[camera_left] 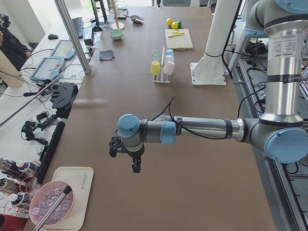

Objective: Place cup on cup holder

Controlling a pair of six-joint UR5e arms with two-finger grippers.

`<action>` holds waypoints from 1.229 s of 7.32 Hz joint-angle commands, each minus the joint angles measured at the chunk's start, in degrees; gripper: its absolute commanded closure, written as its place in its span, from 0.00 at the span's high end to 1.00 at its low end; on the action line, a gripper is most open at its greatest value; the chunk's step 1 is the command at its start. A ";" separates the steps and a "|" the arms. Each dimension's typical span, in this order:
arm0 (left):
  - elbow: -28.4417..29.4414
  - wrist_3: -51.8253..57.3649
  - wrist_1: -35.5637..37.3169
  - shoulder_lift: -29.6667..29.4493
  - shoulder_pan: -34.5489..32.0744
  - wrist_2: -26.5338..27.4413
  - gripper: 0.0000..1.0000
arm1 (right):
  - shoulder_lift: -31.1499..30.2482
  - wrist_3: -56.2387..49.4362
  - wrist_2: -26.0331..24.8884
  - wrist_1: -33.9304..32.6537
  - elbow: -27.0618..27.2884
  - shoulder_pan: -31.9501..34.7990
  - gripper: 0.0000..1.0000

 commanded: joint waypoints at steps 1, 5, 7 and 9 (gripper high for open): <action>-1.92 -0.08 0.08 0.24 -0.35 0.06 0.98 | 0.08 0.22 1.24 0.02 0.14 0.00 1.00; -2.19 0.36 -0.36 1.30 -0.43 1.46 0.98 | 0.34 0.13 1.32 0.10 0.23 0.00 1.00; -1.93 0.01 -0.18 1.47 -0.43 1.47 0.98 | 0.43 0.13 1.32 0.11 0.23 0.00 1.00; -2.02 0.01 -0.27 1.38 -0.44 1.47 0.98 | 0.43 0.13 1.32 0.11 0.40 0.00 1.00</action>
